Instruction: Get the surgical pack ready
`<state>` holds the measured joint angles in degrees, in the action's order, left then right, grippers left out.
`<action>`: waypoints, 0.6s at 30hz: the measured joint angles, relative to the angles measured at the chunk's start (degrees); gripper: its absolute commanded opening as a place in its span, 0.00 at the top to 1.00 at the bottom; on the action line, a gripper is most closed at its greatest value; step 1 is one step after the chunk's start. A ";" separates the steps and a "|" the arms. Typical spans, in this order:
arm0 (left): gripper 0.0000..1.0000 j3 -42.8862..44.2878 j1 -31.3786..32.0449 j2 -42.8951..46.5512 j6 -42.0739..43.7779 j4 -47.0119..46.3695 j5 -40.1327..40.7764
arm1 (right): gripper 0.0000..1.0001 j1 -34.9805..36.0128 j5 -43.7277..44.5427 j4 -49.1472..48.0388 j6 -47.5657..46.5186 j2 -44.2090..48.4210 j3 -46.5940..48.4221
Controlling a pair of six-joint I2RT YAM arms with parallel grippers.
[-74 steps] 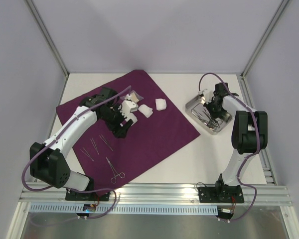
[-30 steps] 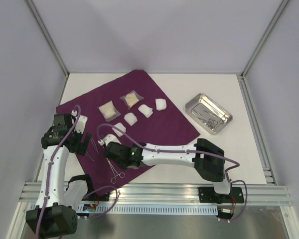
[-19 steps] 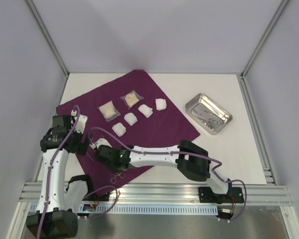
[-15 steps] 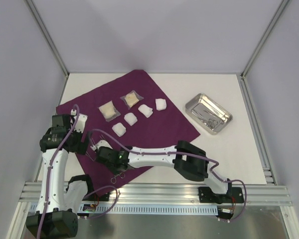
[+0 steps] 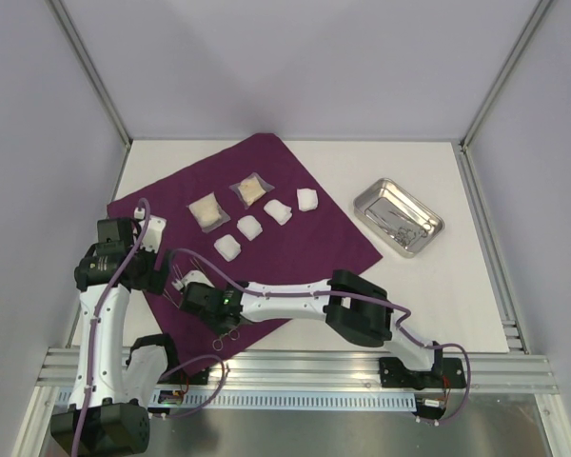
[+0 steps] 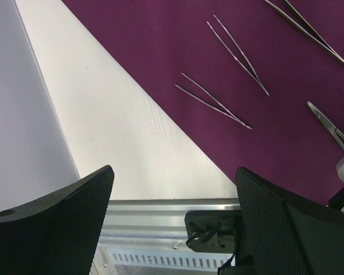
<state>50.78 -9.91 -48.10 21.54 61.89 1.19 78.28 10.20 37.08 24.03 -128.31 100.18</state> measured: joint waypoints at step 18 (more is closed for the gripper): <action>0.04 0.13 -0.26 0.00 0.68 -0.28 -0.09 | 1.00 0.02 0.66 1.27 -0.09 -0.92 1.36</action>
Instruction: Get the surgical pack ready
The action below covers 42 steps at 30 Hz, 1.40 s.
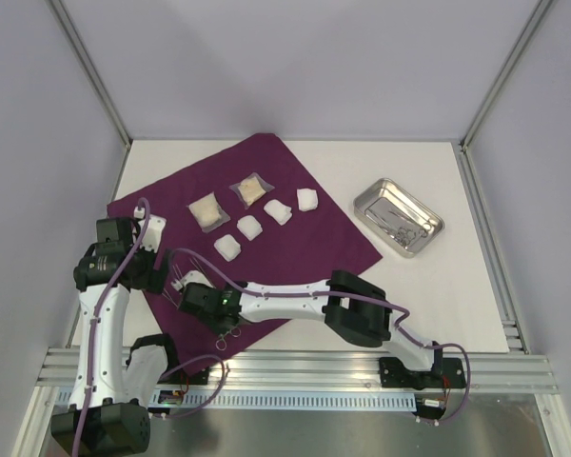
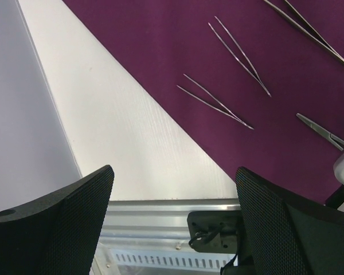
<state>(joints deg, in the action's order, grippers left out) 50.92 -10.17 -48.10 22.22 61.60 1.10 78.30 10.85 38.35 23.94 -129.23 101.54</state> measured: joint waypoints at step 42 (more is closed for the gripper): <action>0.09 24.13 4.44 -20.46 2.69 4.46 -23.85 | 0.99 -55.65 -12.87 -5.97 -41.77 34.80 -24.04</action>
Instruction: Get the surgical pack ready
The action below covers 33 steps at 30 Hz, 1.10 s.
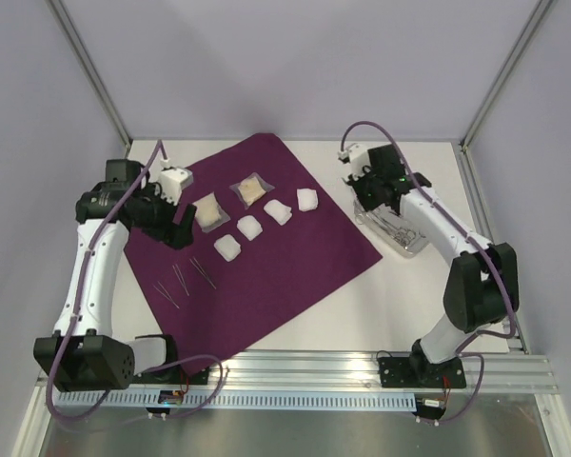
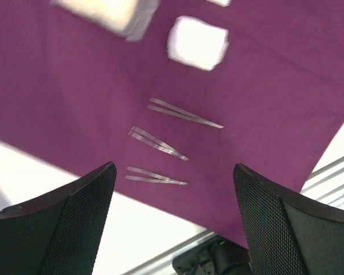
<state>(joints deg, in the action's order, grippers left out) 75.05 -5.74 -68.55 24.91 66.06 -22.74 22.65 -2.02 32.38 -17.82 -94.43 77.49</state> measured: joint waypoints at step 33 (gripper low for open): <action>0.09 2.73 12.48 -15.85 -0.13 -2.08 3.41 | 0.89 -27.93 -11.32 3.74 -23.39 -14.14 -2.64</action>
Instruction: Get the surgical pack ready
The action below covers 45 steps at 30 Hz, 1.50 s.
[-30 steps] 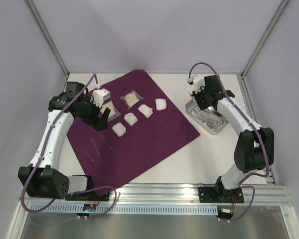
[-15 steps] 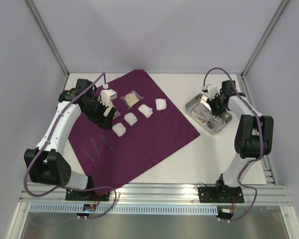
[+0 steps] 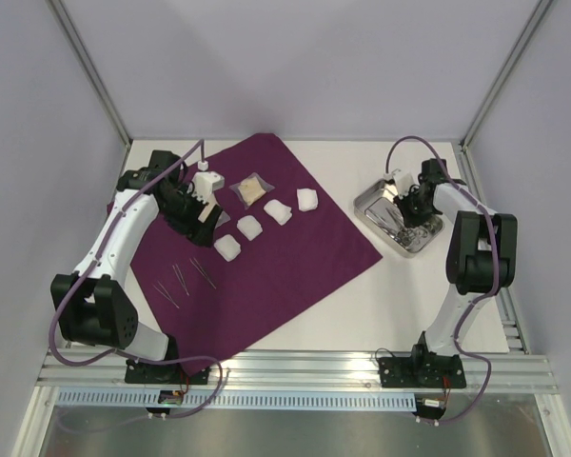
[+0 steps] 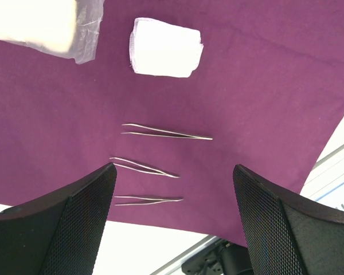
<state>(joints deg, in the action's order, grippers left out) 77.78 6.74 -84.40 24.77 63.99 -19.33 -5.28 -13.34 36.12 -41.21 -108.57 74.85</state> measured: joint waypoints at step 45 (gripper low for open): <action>0.08 -27.12 -25.55 18.99 -2.99 -10.12 22.25 | 0.82 71.60 28.87 -5.46 59.04 -25.07 43.19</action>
<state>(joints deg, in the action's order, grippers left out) 50.65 -18.81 -65.41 21.78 53.87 2.92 66.32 15.53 30.65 17.82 -133.64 118.04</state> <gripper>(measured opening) 0.916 0.196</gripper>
